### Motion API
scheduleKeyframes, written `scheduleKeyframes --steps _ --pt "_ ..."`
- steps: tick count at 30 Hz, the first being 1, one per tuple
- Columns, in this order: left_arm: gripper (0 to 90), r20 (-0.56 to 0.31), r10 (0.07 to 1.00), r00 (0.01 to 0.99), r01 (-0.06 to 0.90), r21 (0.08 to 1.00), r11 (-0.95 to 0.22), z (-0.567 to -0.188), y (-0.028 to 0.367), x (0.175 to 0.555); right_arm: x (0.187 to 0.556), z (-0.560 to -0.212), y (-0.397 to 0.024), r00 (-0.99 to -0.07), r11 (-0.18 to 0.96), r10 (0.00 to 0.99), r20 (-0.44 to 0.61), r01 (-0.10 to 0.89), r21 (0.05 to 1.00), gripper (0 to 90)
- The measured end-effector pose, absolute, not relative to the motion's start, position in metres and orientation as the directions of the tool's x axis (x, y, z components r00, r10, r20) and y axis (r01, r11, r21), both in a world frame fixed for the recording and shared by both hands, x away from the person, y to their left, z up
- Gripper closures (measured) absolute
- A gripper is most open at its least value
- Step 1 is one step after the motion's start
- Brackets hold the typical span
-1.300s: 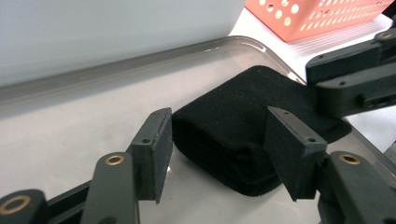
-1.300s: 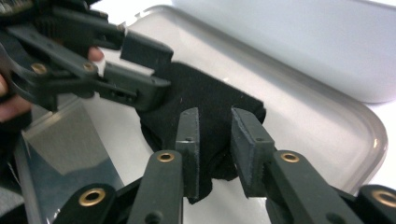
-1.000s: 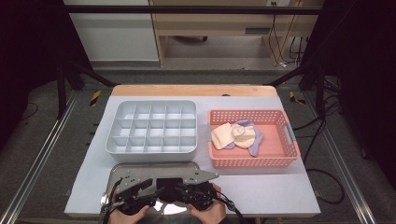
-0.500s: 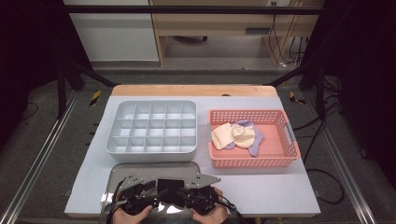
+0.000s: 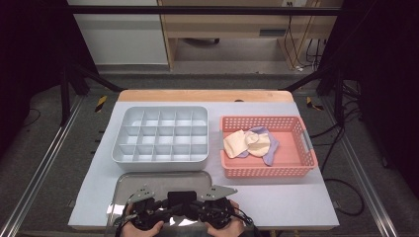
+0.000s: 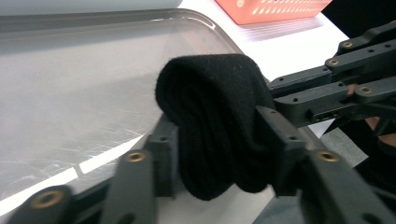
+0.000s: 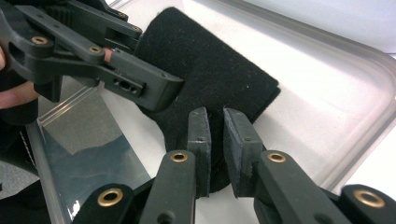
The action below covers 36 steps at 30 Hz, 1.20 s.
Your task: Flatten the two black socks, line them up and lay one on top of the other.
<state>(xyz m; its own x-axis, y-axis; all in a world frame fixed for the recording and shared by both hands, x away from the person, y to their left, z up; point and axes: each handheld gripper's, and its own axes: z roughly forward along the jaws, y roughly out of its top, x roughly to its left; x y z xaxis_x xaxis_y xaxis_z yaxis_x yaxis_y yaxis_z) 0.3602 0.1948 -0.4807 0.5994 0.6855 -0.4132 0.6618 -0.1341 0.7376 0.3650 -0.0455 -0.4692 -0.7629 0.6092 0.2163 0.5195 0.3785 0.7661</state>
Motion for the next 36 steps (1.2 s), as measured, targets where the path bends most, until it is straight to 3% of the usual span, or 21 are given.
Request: scheduleKeyframes --steps 6,15,25,36 --pt "65.1 -0.427 0.680 0.596 0.655 0.748 -0.104 -0.477 0.196 0.358 0.364 -0.469 -0.046 -0.762 0.375 0.609 0.218 0.520 0.768 81.0" --pt "65.6 -0.374 0.684 0.626 0.599 0.792 -0.115 -0.459 0.200 0.357 0.365 -0.453 -0.062 -0.759 0.324 0.624 0.185 0.467 0.823 77.0" --pt "65.5 -0.290 0.717 0.633 0.552 0.819 -0.156 -0.441 0.210 0.363 0.375 -0.449 -0.114 -0.651 0.294 0.749 0.123 0.492 0.819 68.2" --pt "65.4 -0.266 0.744 0.613 0.539 0.829 -0.148 -0.425 0.226 0.372 0.378 -0.452 -0.153 -0.565 0.277 0.821 0.086 0.524 0.805 61.2"
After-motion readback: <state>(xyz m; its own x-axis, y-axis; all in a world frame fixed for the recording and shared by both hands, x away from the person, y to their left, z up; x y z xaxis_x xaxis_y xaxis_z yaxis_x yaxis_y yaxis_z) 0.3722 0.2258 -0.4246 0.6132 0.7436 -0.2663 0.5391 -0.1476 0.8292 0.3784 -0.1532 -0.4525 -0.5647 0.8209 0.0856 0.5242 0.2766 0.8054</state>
